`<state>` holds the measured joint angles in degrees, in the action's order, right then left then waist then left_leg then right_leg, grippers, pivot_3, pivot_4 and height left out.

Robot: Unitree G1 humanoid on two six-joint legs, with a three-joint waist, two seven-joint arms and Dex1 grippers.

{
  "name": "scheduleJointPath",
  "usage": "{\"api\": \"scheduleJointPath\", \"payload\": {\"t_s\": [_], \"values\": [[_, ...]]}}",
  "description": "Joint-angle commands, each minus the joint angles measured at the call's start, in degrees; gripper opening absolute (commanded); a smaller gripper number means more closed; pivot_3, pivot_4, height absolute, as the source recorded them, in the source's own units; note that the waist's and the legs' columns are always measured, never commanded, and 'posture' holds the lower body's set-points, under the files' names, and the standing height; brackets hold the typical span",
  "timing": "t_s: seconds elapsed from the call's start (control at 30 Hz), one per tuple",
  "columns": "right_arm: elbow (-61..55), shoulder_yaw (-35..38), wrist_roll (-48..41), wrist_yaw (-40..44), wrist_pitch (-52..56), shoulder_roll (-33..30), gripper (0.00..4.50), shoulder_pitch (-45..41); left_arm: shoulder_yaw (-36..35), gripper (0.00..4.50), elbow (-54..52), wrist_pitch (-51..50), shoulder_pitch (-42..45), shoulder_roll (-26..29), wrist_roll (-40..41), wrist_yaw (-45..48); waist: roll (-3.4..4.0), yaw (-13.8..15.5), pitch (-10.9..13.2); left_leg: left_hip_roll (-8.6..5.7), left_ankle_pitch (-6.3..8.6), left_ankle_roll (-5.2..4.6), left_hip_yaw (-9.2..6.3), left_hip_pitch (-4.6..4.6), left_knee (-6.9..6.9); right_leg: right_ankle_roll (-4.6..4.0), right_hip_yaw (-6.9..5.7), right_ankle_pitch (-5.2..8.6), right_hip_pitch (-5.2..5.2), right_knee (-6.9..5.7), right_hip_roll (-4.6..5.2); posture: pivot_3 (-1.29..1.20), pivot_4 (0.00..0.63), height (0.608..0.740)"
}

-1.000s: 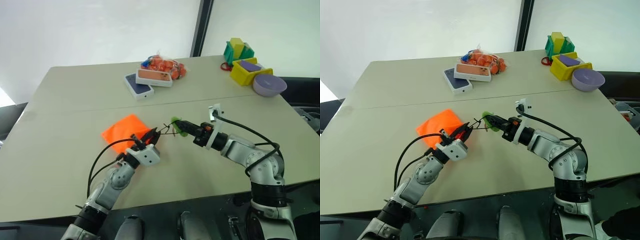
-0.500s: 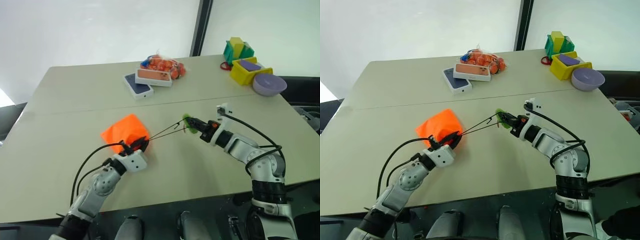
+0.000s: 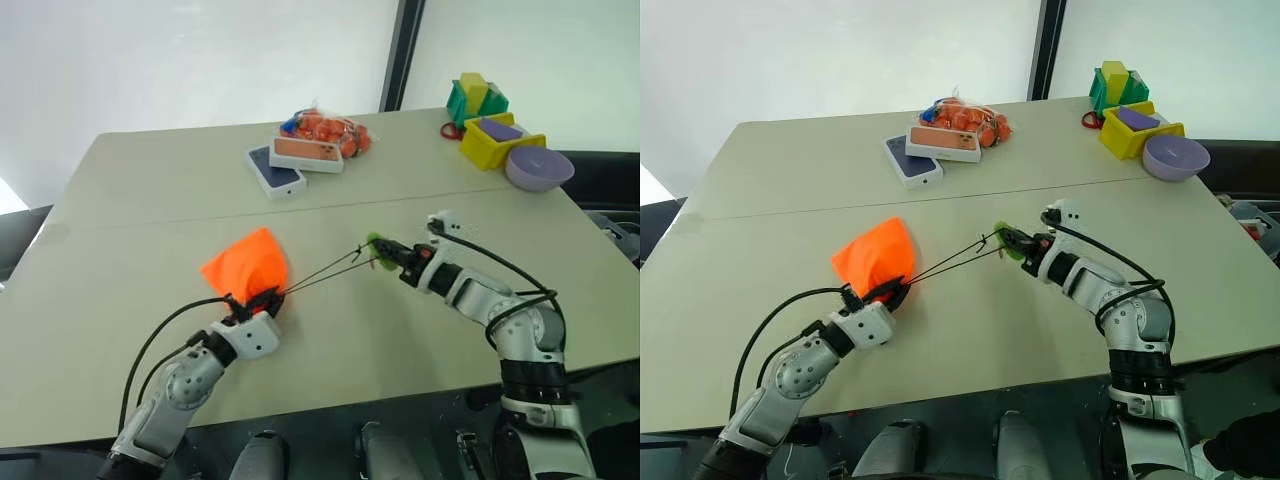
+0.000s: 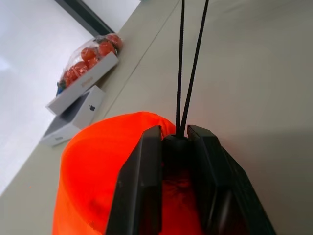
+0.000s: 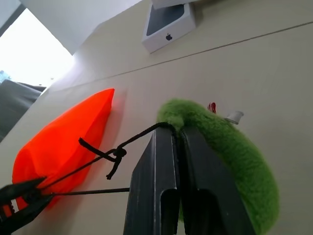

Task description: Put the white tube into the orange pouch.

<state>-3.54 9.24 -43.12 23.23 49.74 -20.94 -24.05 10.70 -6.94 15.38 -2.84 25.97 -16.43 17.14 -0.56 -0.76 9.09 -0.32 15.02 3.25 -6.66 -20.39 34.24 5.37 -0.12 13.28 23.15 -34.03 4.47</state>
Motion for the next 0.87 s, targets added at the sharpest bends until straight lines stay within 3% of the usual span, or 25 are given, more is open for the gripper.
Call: {"api": "scheduleJointPath", "payload": {"t_s": [0.03, 0.13, 0.17, 0.2, 0.3, 0.47, 0.67, 0.87], "values": [[-5.1, -1.6, 1.3, 4.4, -1.6, -3.1, 1.54, 0.7, -1.6, 2.66, -4.6, -3.4, -1.5, -0.3, 7.9, 4.6, 0.00, 0.0, 0.0, 0.00, 0.00, 0.00, 0.00, -0.01, 0.00, 0.00, 0.00, 0.00, 0.00, 0.00, 0.00, 0.00, 0.150, 0.740], [-7.0, -4.8, 4.8, 8.4, -4.0, -6.7, 3.05, 3.5, -2.8, 4.22, -10.4, -9.9, -4.2, 0.4, 17.3, 10.6, -0.02, 0.0, 0.0, 0.00, 0.00, 0.00, 0.00, -0.02, -0.01, 0.03, 0.00, 0.03, 0.00, 0.02, 0.01, 0.00, 0.150, 0.740], [-7.3, -5.1, 5.3, 9.6, -4.7, -7.6, 3.65, 4.4, -3.5, 4.50, -12.4, -12.2, -5.1, 1.1, 19.8, 12.0, -0.02, 0.0, 0.0, 0.00, 0.00, 0.00, 0.00, -0.02, -0.02, 0.04, 0.00, 0.05, 0.00, 0.04, 0.02, 0.00, 0.150, 0.740], [-7.6, -5.1, 5.7, 11.6, -5.8, -8.9, 4.09, 5.9, -5.6, 4.50, -15.3, -16.1, -6.7, 2.5, 24.6, 14.1, -0.05, 0.0, 0.0, 0.00, 0.00, 0.00, 0.00, -0.02, -0.02, 0.03, 0.00, 0.07, 0.00, 0.04, 0.02, 0.00, 0.150, 0.740], [-7.8, -4.1, 6.0, 17.1, -8.8, -12.1, 4.09, 9.7, -13.4, 4.50, -21.6, -26.3, -10.8, 6.5, 36.6, 18.0, -0.08, 0.0, 0.1, 0.01, 0.01, 0.00, 0.01, -0.01, -0.03, -0.02, -0.01, 0.11, 0.02, 0.04, 0.02, 0.00, 0.150, 0.740], [-3.7, -2.7, 10.4, 19.6, -15.6, -14.5, 4.09, 11.9, -25.4, 4.50, -21.5, -35.6, -11.9, 8.2, 45.5, 15.3, -0.07, -0.1, 0.1, 0.02, 0.02, 0.02, 0.05, 0.01, 0.02, -0.05, -0.02, 0.14, 0.05, 0.06, 0.05, 0.00, 0.150, 0.740], [4.1, -4.3, 19.2, 21.7, -28.4, -15.0, 4.09, 11.8, -31.9, 4.50, -13.0, -33.5, -11.1, 6.5, 41.2, 10.3, -0.15, 0.0, 0.1, 0.00, 0.02, 0.03, 0.13, -0.05, 0.01, -0.08, -0.04, 0.12, -0.06, 0.40, 0.08, 0.00, 0.150, 0.740], [9.5, -4.6, 21.9, 23.4, -35.8, -12.3, 4.09, 10.1, -32.8, 4.50, -8.3, -31.6, -10.1, 4.0, 39.8, 8.9, -0.17, 0.0, 0.1, 0.00, 0.02, 0.03, 0.14, -0.03, -0.11, -0.09, -0.03, 0.09, -0.08, 0.44, 0.09, 0.00, 0.150, 0.740]]}}
